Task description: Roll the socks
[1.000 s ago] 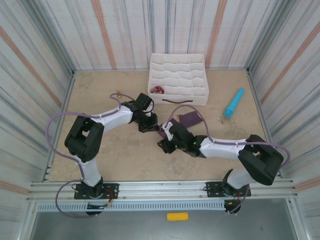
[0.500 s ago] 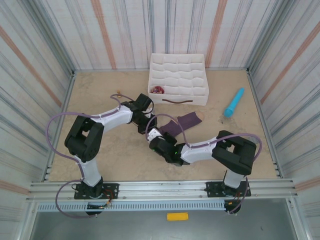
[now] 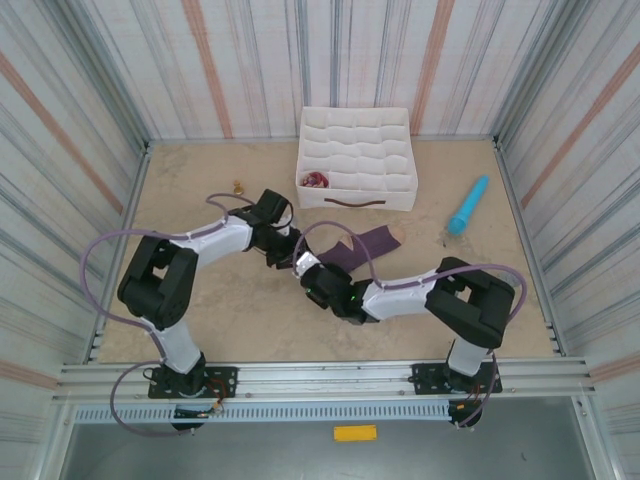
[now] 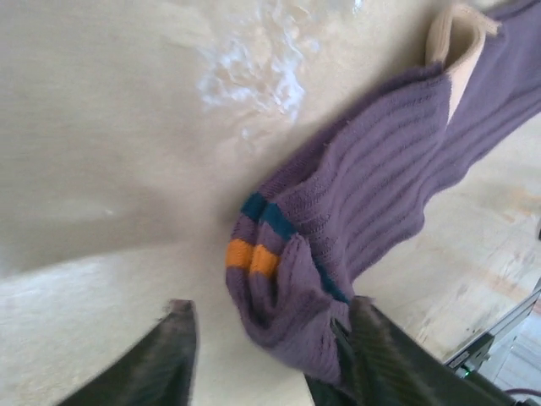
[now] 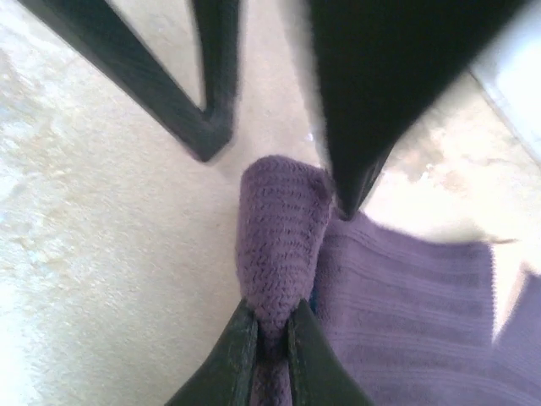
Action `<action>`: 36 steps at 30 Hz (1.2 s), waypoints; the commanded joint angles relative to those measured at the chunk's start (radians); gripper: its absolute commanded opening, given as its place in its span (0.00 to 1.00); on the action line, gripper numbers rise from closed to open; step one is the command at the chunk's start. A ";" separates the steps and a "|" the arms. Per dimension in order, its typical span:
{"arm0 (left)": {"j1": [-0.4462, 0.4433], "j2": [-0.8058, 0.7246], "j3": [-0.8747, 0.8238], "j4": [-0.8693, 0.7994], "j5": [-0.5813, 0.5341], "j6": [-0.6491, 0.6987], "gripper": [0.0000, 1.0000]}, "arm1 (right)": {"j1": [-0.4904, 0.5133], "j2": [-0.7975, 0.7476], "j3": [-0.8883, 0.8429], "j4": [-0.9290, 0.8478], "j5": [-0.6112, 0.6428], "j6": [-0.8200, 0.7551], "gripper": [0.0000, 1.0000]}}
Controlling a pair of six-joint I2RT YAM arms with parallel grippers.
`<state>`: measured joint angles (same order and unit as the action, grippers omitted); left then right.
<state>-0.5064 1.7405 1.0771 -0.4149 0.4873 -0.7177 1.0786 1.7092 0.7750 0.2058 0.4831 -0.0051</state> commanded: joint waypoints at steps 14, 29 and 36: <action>0.008 -0.247 -0.226 0.191 -0.089 -0.064 0.60 | -0.387 0.026 -0.060 -0.042 -0.922 0.346 0.00; -0.069 -0.183 -0.217 0.252 -0.109 -0.065 0.52 | -0.620 0.085 -0.210 0.322 -1.304 0.850 0.00; -0.085 -0.162 -0.203 0.278 -0.103 -0.065 0.49 | -0.626 0.012 -0.268 0.325 -1.267 0.883 0.00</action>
<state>-0.5804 1.5665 0.8555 -0.1623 0.3950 -0.7757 0.4591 1.7554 0.5415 0.5323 -0.8005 0.8177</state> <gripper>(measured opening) 0.490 0.106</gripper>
